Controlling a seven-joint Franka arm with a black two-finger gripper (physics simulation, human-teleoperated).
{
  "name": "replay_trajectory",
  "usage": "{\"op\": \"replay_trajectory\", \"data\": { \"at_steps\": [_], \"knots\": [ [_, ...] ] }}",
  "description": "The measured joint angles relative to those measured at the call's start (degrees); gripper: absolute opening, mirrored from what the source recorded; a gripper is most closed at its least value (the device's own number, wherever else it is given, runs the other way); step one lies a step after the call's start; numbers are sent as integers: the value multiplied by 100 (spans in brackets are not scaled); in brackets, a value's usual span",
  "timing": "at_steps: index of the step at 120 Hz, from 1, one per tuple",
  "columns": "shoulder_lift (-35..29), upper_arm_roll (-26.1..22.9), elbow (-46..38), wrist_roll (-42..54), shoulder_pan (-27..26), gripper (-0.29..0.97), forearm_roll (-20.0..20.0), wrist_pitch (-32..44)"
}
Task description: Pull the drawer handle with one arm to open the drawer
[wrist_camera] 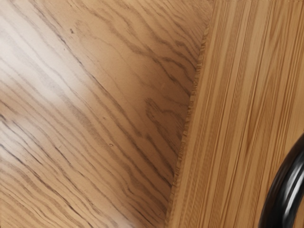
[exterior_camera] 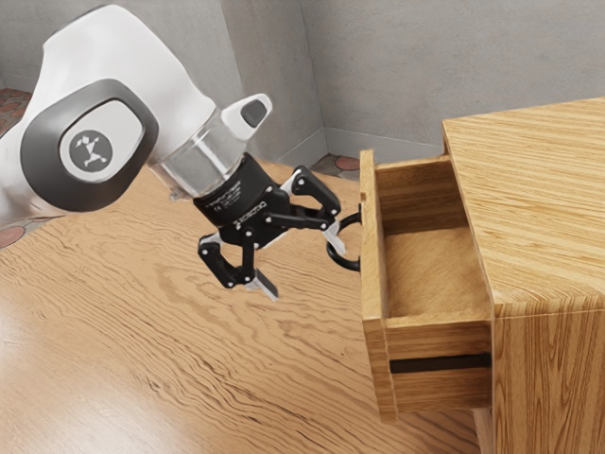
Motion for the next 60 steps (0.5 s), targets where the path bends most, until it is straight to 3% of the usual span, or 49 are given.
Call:
{"op": "replay_trajectory", "data": {
  "at_steps": [60],
  "knots": [
    [-793, 226, -720, -5, 1, 68, 5, 99]
  ]
}}
